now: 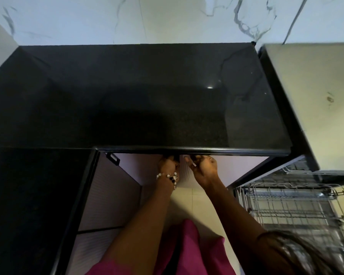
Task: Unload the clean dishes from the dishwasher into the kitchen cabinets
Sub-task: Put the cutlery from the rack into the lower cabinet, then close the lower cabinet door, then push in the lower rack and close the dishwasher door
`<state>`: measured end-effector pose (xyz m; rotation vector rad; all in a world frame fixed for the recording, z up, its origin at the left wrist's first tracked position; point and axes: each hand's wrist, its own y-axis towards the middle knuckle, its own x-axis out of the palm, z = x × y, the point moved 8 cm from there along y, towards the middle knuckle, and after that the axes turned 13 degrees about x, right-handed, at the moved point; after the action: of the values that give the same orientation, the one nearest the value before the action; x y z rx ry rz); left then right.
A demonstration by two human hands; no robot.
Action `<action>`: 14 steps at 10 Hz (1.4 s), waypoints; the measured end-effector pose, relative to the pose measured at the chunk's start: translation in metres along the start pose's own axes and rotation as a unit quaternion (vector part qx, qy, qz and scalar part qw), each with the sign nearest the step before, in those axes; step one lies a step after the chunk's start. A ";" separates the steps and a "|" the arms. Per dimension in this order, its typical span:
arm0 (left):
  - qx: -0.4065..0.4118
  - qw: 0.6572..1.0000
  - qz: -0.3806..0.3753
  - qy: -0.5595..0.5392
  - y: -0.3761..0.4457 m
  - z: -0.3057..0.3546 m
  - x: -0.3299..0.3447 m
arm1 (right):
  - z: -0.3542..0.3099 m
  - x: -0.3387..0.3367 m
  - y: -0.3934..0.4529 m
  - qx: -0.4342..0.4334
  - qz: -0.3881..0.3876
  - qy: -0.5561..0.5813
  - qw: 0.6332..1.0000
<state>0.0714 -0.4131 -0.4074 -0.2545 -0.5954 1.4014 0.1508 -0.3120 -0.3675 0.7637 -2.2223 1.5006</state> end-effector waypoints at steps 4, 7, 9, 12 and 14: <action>-0.108 0.951 -0.090 0.275 -0.018 -0.047 -0.019 | -0.022 -0.040 -0.023 -0.007 0.021 -0.236 0.971; -0.110 0.901 -0.202 0.368 -0.099 -0.136 0.056 | -0.056 -0.195 -0.093 -0.050 0.117 -0.179 0.976; -0.012 0.810 -0.341 0.477 -0.198 -0.220 0.132 | -0.076 -0.357 -0.178 -0.105 0.233 -0.133 0.957; 0.107 0.542 -0.513 0.657 -0.357 -0.372 0.197 | -0.057 -0.578 -0.257 -0.060 0.379 -0.208 0.900; 0.098 0.448 -0.557 0.692 -0.380 -0.473 0.207 | -0.032 -0.693 -0.245 -0.025 0.425 -0.123 0.896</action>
<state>0.6555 -0.1943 -0.5580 -0.5636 0.7815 -0.3520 0.8496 -0.1903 -0.5646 -0.1101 -2.9860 1.7402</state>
